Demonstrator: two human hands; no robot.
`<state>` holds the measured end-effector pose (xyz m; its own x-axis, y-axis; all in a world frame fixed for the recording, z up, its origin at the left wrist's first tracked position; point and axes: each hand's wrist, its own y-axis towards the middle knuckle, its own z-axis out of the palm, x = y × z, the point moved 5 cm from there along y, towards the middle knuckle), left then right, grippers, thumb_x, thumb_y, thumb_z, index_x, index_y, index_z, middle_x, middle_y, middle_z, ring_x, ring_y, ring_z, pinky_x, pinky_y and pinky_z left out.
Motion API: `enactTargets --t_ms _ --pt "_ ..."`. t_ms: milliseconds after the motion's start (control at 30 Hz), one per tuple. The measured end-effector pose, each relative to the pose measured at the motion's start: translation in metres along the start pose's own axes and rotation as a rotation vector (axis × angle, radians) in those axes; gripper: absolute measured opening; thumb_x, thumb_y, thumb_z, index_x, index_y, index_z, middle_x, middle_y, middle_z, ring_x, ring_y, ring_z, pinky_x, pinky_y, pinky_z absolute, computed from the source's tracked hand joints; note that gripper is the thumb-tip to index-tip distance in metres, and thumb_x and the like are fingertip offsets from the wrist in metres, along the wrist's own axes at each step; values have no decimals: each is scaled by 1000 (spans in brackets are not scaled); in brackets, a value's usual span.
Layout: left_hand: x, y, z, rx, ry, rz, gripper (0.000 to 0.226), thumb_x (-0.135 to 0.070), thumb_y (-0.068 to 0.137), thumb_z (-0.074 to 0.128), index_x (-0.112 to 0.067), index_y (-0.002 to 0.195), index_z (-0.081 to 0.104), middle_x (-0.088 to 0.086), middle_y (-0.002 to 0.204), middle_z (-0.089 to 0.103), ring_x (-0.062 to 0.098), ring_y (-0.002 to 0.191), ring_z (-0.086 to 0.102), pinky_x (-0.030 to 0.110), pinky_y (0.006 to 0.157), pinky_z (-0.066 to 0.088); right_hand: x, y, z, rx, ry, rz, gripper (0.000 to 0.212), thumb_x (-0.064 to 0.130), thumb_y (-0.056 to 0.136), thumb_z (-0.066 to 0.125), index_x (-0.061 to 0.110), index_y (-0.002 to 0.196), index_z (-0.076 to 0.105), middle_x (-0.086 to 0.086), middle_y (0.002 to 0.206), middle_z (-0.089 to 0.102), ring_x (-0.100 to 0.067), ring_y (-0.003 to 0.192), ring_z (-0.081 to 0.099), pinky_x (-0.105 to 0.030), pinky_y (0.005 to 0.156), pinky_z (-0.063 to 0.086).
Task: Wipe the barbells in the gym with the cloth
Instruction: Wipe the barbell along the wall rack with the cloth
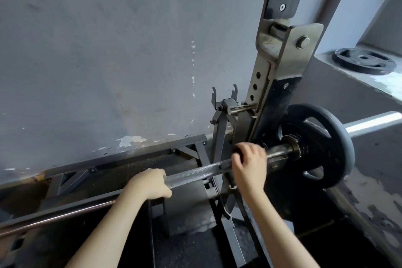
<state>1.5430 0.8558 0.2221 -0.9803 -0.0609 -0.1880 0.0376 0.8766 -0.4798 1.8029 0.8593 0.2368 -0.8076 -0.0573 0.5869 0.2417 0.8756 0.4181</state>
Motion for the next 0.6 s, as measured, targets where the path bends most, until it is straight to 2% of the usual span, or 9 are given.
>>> enactTargets --t_ms 67,133,233,333,400,433,500,567,600 --pt "-3 5 0 85 -7 -12 27 -31 71 65 -15 93 66 -1 85 65 17 68 56 24 57 39 23 -21 8 119 42 -249 32 27 81 49 13 101 69 0 107 66 -20 103 53 -31 95 38" --pt "-4 2 0 -10 33 -29 24 -32 70 62 -16 87 69 -3 77 66 16 64 57 23 57 41 22 -18 3 266 53 -379 37 30 84 48 15 111 68 3 115 64 -16 109 53 -33 99 41" --pt "-4 -7 1 -189 156 -19 26 -37 74 57 -25 94 68 -7 80 63 17 75 62 25 63 46 -4 11 -8 346 -45 -306 49 44 85 38 19 116 66 6 115 66 -14 110 56 -39 108 35" --pt "-5 -9 -2 -239 200 3 27 -38 78 55 -25 98 67 -6 87 65 19 79 60 26 66 43 -21 26 -12 236 -113 -91 51 46 85 32 20 112 67 2 113 67 -19 111 56 -39 115 20" --pt "-9 -10 -2 -279 276 23 26 -38 82 53 -25 100 67 -4 94 68 20 84 60 28 72 38 -11 13 -4 103 -76 21 43 40 86 37 18 108 67 -1 110 66 -22 108 55 -40 111 27" --pt "-10 -11 -2 -309 318 36 26 -39 84 51 -26 100 67 -4 97 69 20 89 61 29 76 37 0 3 2 78 -42 17 39 38 87 39 17 107 66 -1 109 65 -23 106 54 -40 106 33" --pt "-10 -13 -1 -375 371 56 28 -42 87 48 -26 100 66 -3 98 69 20 94 62 29 85 37 23 -19 12 120 -29 -166 35 36 88 45 16 108 65 -1 110 63 -22 105 52 -37 98 38" --pt "-10 -15 1 -469 383 68 26 -45 87 50 -26 95 65 -4 92 69 19 87 63 29 87 36 30 -26 11 251 -40 -382 37 37 90 47 15 116 63 0 118 61 -20 111 52 -36 101 39" --pt "-10 -17 3 -525 377 70 23 -45 82 57 -25 88 66 -4 84 69 19 78 63 31 85 37 23 -21 6 311 -63 -430 40 39 91 46 17 121 61 2 122 60 -18 115 52 -38 105 38"
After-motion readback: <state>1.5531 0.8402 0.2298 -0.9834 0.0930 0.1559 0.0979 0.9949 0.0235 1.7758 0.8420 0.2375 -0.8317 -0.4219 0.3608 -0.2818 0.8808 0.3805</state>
